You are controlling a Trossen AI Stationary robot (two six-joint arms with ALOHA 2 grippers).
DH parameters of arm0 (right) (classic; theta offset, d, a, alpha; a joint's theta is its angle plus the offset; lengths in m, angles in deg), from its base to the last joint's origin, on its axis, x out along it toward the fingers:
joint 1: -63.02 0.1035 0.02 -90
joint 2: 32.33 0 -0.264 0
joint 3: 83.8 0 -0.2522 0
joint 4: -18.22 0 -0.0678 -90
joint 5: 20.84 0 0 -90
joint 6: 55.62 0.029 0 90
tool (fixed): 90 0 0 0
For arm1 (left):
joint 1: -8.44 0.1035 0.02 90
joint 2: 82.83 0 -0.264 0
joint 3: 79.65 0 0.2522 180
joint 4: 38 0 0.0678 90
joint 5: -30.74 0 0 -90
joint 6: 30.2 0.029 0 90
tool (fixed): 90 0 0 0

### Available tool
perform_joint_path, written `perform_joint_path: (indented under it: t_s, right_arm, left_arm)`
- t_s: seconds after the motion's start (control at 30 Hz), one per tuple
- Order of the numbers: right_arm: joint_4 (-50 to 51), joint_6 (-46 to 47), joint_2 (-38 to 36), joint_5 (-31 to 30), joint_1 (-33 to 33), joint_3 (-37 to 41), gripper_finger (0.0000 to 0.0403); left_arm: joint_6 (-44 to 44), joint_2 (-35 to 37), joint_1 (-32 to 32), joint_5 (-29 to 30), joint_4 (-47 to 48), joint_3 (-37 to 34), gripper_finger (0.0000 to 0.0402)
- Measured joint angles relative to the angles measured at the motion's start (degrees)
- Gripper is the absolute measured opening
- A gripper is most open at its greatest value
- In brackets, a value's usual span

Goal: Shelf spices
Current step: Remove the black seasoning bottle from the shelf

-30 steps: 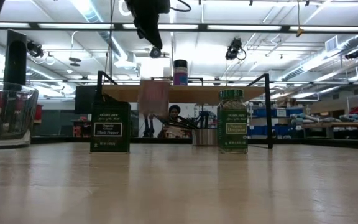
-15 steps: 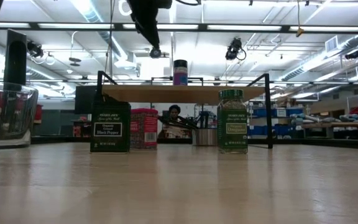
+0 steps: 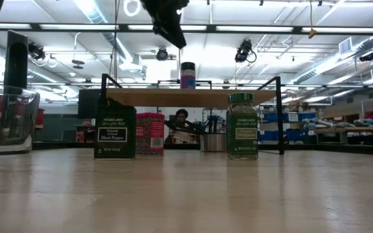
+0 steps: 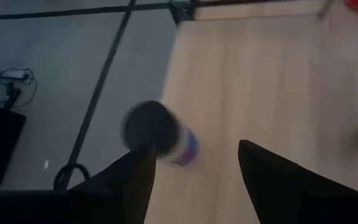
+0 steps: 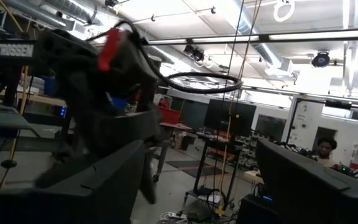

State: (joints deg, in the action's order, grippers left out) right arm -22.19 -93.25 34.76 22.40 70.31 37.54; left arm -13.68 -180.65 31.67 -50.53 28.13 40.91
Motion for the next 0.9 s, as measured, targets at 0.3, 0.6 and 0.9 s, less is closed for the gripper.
perform_joint_path:
  t_s: [0.3,0.6,0.9]
  right_arm:
    - [0.0,0.0,0.0,0.0,0.1,0.0,0.0308]
    - [0.3,0.0,0.0,0.1,-0.3,0.0,0.0308]
    - [1.0,-0.1,0.0,0.3,-0.5,0.0,0.0308]
  left_arm:
    - [-3.0,-0.2,7.1,-12.4,-1.8,-0.2,0.0236]
    - [-1.7,-3.5,8.2,-17.4,-2.8,-0.2,0.0302]
    - [-1.5,-6.2,8.3,-13.8,-7.2,-0.2,0.0337]
